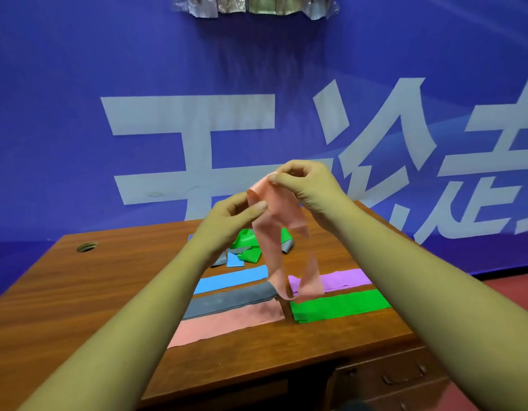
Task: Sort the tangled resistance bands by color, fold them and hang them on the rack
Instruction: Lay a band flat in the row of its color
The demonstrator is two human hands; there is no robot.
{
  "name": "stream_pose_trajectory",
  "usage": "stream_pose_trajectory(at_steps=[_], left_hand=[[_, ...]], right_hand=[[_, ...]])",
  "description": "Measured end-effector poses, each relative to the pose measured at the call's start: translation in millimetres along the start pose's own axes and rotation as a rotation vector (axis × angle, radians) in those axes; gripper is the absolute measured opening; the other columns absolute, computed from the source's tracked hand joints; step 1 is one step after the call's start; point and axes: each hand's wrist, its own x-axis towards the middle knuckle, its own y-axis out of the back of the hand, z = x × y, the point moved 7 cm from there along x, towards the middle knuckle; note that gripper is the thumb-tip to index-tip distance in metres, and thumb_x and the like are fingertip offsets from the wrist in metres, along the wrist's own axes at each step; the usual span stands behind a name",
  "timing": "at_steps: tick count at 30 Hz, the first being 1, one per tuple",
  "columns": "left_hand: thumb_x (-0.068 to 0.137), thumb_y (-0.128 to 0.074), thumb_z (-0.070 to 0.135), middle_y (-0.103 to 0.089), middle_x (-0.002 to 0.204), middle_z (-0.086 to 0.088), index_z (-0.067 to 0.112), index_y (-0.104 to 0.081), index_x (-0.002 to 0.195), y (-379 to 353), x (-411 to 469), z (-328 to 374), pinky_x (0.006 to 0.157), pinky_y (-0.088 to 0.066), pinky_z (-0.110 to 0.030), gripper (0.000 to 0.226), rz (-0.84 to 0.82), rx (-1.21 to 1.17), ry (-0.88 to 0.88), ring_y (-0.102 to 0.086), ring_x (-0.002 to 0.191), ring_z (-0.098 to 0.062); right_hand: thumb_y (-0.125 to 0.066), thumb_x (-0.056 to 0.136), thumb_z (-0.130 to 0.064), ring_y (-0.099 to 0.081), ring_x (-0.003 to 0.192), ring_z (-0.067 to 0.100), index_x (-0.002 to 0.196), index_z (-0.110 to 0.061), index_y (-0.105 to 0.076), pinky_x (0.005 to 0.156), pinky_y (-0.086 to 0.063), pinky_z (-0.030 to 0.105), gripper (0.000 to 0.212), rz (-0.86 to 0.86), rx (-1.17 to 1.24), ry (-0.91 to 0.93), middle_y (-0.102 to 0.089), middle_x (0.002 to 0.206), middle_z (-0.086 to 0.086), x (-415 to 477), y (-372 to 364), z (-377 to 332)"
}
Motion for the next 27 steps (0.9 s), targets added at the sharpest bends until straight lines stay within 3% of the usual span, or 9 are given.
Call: stream_pose_trajectory(at_steps=[3,7,11,13,16,19,23,27], left_hand=[[0.094,-0.063,0.021,-0.071,0.11,-0.007,0.014,-0.067,0.116,3.0,2.8,-1.8,0.082,-0.058,-0.035,0.023,0.061,0.006,-0.019,-0.068,0.097,-0.025],[0.091,-0.065,0.026,-0.062,0.107,0.001,0.012,-0.057,0.112,11.0,3.5,-14.2,0.071,-0.055,-0.021,0.026,0.239,0.062,-0.021,-0.064,0.095,-0.017],[0.091,-0.065,0.022,-0.056,0.087,0.005,0.008,-0.053,0.096,11.1,-11.1,-24.2,0.068,-0.044,-0.012,0.018,0.388,0.096,-0.088,-0.054,0.076,0.0],[0.094,-0.061,0.025,-0.058,0.082,-0.001,0.008,-0.056,0.091,6.0,-15.2,-28.4,0.066,-0.043,-0.012,0.018,0.353,0.074,-0.1,-0.053,0.072,-0.002],[0.092,-0.057,0.038,-0.068,0.09,-0.005,0.013,-0.065,0.096,-7.0,-13.0,-37.5,0.074,-0.051,-0.021,0.026,0.191,-0.066,-0.014,-0.063,0.083,-0.01],[0.087,-0.068,0.028,-0.07,0.089,0.001,0.018,-0.067,0.094,-19.2,-10.9,-42.7,0.078,-0.054,-0.024,0.012,0.046,-0.02,-0.016,-0.065,0.087,-0.01],[0.086,-0.071,0.011,-0.065,0.086,0.006,0.018,-0.067,0.085,-18.1,-11.3,-44.2,0.073,-0.048,-0.014,0.008,0.077,0.031,-0.051,-0.061,0.079,0.002],[0.088,-0.068,0.009,-0.062,0.083,0.008,0.018,-0.066,0.079,-15.4,-12.9,-37.2,0.068,-0.045,-0.016,0.013,0.094,-0.034,-0.065,-0.056,0.074,-0.002]], right_hand=[[-0.07,0.086,-0.019,-0.055,0.066,0.004,0.087,-0.006,-0.071,0.056,-0.044,0.021,0.012,0.002,-0.009,-0.046,-0.065,0.076,-0.002,-1.0,1.6,5.2],[-0.067,0.087,-0.018,-0.056,0.075,0.013,0.092,-0.002,-0.07,0.064,-0.045,0.034,0.017,0.0,0.004,-0.095,-0.065,0.08,0.001,-1.0,1.3,10.8],[-0.068,0.086,-0.017,-0.058,0.072,0.011,0.09,-0.004,-0.07,0.061,-0.049,0.031,0.014,0.022,0.046,-0.115,-0.065,0.078,0.0,-2.2,-2.7,11.0],[-0.067,0.086,-0.014,-0.058,0.07,0.011,0.089,-0.003,-0.069,0.059,-0.052,0.03,0.012,0.041,0.062,-0.127,-0.064,0.078,0.002,-2.2,-5.5,11.5],[-0.065,0.087,-0.012,-0.059,0.07,0.014,0.083,-0.008,-0.068,0.058,-0.052,0.029,0.006,0.077,0.078,-0.155,-0.064,0.079,0.004,-1.5,-8.7,15.0],[-0.063,0.089,-0.012,-0.06,0.074,0.017,0.084,-0.009,-0.067,0.06,-0.052,0.03,0.007,0.084,0.074,-0.187,-0.065,0.084,0.007,-0.8,-11.1,20.7],[-0.062,0.09,-0.012,-0.061,0.077,0.022,0.089,-0.006,-0.067,0.064,-0.052,0.034,0.008,0.089,0.14,-0.254,-0.065,0.087,0.011,-2.6,-11.3,28.6],[-0.062,0.088,-0.012,-0.058,0.069,0.016,0.093,0.0,-0.068,0.058,-0.048,0.027,0.014,0.152,-0.013,-0.238,-0.063,0.082,0.009,-0.9,-1.2,33.3]])
